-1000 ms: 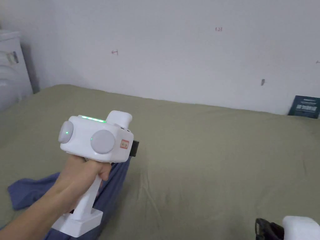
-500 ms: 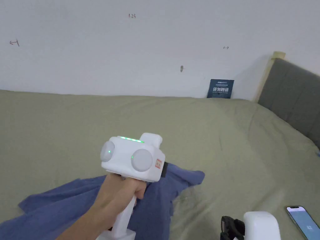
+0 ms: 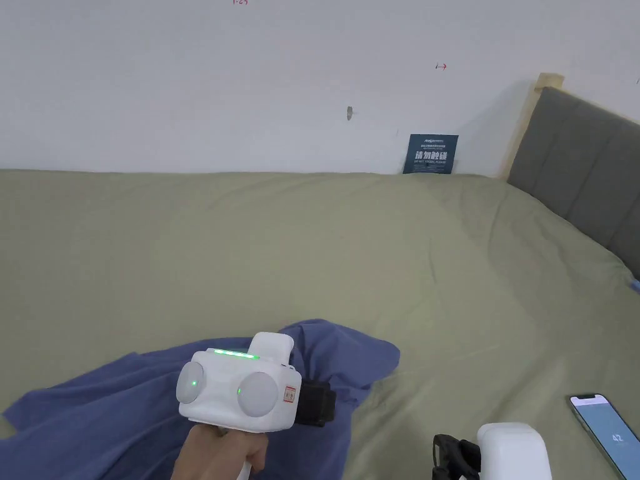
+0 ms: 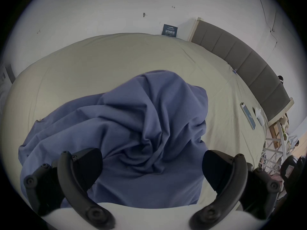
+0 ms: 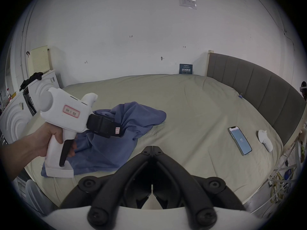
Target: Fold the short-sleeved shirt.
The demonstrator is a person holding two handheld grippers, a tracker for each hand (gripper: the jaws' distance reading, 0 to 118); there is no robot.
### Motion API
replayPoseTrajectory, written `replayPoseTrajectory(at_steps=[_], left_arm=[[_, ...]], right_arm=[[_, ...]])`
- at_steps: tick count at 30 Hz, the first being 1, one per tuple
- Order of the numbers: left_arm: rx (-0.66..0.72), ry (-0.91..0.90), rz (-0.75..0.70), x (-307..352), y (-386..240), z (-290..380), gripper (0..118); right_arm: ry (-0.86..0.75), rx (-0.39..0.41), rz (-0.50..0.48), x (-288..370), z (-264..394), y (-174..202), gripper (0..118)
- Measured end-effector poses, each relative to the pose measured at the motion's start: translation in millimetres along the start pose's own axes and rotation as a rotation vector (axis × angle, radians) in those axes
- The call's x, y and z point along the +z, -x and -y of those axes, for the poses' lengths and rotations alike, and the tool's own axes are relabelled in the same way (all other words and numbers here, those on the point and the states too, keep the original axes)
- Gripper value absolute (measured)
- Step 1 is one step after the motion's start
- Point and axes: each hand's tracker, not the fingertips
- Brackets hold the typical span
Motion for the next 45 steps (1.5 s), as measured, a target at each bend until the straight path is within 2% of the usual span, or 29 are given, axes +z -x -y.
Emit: replayPoseTrajectory(at_steps=[3, 4, 7, 9, 11, 16, 21, 25, 34, 40, 43, 44, 45], left_arm=[[-0.004, -0.066, -0.015, 37, 7, 5, 118], [0.001, -0.120, -0.030, 61, 6, 9, 113], [0.059, -0.271, -0.083, 132, 20, 32, 84], [0.116, -0.358, -0.113, 178, 32, 55, 50], [0.148, -0.422, -0.155, 220, 42, 84, 0], [0.115, -0.481, -0.365, 292, 55, 146, 0], [0.173, -0.524, -0.515, 328, 67, 190, 0], [0.281, -0.587, -0.523, 340, 79, 209, 0], [0.304, -0.500, -0.527, 333, 118, 210, 0], [0.284, -0.371, -0.537, 288, 171, 186, 1], [0.351, -0.273, -0.504, 251, 209, 172, 6], [0.361, -0.245, -0.486, 240, 219, 168, 16], [0.374, -0.205, -0.474, 226, 231, 163, 40]], right_arm=[[-0.002, 0.000, -0.005, 3, -2, 2, 2], [-0.008, 0.000, -0.007, 6, -4, 4, 2], [-0.032, -0.004, -0.024, 15, -7, 9, 2], [-0.048, -0.008, -0.039, 24, -9, 15, 2], [-0.076, -0.005, -0.063, 35, -9, 22, 2], [-0.118, 0.006, -0.097, 56, -6, 41, 2], [-0.148, 0.014, -0.115, 70, 5, 56, 2], [-0.177, 0.026, -0.128, 72, 11, 62, 2], [-0.169, 0.043, -0.126, 65, 7, 72, 2], [-0.152, 0.037, -0.128, 42, 4, 79, 2], [-0.129, 0.038, -0.129, 27, 2, 83, 2], [-0.121, 0.036, -0.131, 23, 2, 84, 2], [-0.113, 0.035, -0.134, 17, 2, 85, 2]])
